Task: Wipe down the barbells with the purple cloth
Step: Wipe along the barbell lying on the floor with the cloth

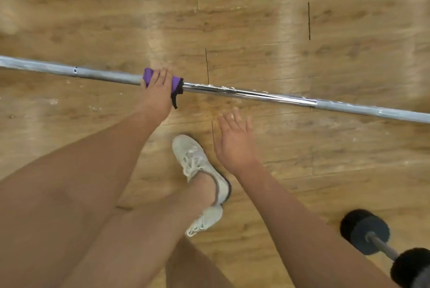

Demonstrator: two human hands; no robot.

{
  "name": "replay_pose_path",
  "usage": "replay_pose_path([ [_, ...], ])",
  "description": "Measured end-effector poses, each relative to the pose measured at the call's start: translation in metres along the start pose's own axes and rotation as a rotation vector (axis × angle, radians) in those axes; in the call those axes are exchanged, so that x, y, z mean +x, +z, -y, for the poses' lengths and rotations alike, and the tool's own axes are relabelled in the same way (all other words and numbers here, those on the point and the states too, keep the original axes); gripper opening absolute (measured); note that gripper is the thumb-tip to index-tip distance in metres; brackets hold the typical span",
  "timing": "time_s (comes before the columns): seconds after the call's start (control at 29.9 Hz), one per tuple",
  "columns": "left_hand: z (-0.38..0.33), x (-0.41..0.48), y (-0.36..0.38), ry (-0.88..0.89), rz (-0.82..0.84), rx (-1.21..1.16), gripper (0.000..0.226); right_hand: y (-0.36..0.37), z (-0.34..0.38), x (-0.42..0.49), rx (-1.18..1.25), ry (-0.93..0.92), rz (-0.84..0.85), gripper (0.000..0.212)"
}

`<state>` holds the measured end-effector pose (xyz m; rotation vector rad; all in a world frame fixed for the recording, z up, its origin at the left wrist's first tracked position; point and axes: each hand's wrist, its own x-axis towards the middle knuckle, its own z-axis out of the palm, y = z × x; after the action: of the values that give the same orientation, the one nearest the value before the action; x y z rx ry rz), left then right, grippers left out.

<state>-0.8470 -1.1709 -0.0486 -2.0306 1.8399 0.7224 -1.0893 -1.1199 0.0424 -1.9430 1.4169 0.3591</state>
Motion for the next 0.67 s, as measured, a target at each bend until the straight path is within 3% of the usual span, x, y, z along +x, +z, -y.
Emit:
replay_pose_path([
  [0.13, -0.001, 0.0, 0.004, -0.058, 0.018, 0.034, 0.107, -0.027, -0.038, 0.049, -0.133, -0.03, 0.054, 0.065],
  [0.3, 0.002, 0.002, 0.004, -0.068, -0.017, -0.033, 0.08, -0.046, -0.079, 0.085, -0.243, -0.091, 0.11, 0.07],
  [0.57, -0.051, 0.003, 0.03, -0.053, -0.212, -0.118, 0.083, -0.053, -0.169, 0.084, -0.273, -0.21, 0.122, 0.073],
  [0.67, -0.062, 0.003, 0.045, -0.158, -0.329, -0.224, 0.086, -0.05, -0.209, 0.091, -0.306, -0.352, 0.082, 0.075],
])
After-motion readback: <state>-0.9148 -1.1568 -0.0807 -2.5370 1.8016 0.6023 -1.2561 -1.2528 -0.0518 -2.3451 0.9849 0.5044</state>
